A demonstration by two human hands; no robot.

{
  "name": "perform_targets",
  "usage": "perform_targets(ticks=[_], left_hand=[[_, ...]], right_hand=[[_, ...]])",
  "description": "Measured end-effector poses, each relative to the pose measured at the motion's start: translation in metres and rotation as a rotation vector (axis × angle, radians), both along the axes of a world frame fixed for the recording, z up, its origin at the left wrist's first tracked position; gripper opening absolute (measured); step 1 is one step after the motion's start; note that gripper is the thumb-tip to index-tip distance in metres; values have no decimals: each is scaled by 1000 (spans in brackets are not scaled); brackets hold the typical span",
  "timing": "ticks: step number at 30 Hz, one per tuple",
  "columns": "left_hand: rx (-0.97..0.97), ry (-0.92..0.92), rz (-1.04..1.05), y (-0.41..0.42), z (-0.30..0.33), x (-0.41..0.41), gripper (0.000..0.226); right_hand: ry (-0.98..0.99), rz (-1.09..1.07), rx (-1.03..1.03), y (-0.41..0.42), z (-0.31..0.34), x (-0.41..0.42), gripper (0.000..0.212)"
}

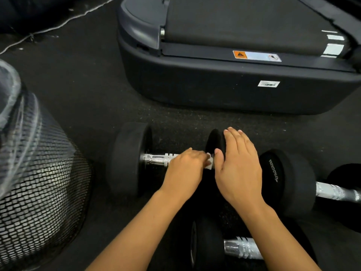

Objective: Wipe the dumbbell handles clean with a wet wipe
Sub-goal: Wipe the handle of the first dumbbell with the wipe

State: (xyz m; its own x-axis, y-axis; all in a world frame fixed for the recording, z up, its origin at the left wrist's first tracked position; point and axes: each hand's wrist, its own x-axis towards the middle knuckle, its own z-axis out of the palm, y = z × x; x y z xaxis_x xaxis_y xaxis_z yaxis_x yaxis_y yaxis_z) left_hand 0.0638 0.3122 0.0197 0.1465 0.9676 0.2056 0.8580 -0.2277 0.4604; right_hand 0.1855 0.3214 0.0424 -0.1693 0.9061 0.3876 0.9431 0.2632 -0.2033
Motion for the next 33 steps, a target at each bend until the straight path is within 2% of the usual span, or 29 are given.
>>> perform_targets(ticks=[3,5,7,11,15,18,28,33], left_hand=[[-36,51,65,11,0,-6,24],[21,50,101,9,-7,-14,26],[101,-40,56,0,-13,-11,31],[160,-110,-42,-3,-21,-11,33],[398,-143,20,-16,-36,-21,26],[523,-120,-25,-17,-48,-23,23],[435,-18,-174,-17,-51,-32,37],[427,-33,-188,-10,-44,-10,25]], right_hand=[[-10,5,-6,1,0,1,55],[2,14,-13,1,0,0,55],[10,16,-13,1,0,0,55],[12,17,-3,1,-1,1,55],[20,21,-13,0,0,1,55],[23,16,-4,-1,-1,1,55],[29,24,-6,0,-2,1,54],[32,19,0,-1,-1,1,54]])
